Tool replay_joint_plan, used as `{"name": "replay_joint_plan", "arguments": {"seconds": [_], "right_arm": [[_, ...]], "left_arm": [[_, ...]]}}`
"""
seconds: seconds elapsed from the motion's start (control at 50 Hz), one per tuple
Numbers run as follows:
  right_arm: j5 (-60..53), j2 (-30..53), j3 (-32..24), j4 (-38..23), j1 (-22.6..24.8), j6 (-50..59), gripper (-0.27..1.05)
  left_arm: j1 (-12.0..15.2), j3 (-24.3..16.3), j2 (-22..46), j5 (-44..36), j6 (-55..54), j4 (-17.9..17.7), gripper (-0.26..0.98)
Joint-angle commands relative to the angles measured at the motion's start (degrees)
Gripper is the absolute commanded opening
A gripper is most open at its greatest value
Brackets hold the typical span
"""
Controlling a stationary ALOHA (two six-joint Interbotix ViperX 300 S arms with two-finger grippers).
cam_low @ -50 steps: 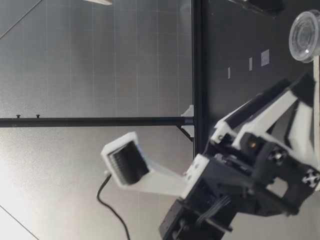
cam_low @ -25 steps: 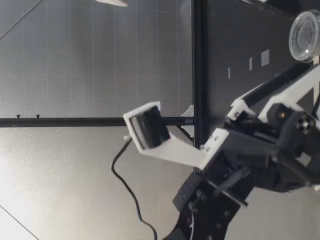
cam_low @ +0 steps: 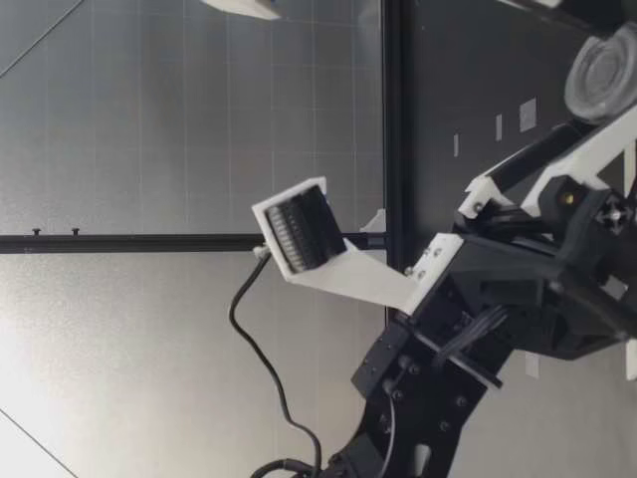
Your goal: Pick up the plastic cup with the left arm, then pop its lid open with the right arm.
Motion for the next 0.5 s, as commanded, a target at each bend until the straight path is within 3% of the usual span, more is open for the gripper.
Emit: {"name": "replay_joint_plan", "arguments": {"seconds": [0.0, 0.48], "right_arm": [[-0.2, 0.1, -0.4, 0.1, -0.4, 0.3, -0.15], [1.0, 0.1, -0.7, 0.0, -0.4, 0.3, -0.15]], "left_arm": [[-0.1, -1.1, -1.1, -0.2, -0.1, -0.1, 0.68], [-0.1, -2.1, -1.1, 2.3, 0.8, 0.0, 0.68]]}}
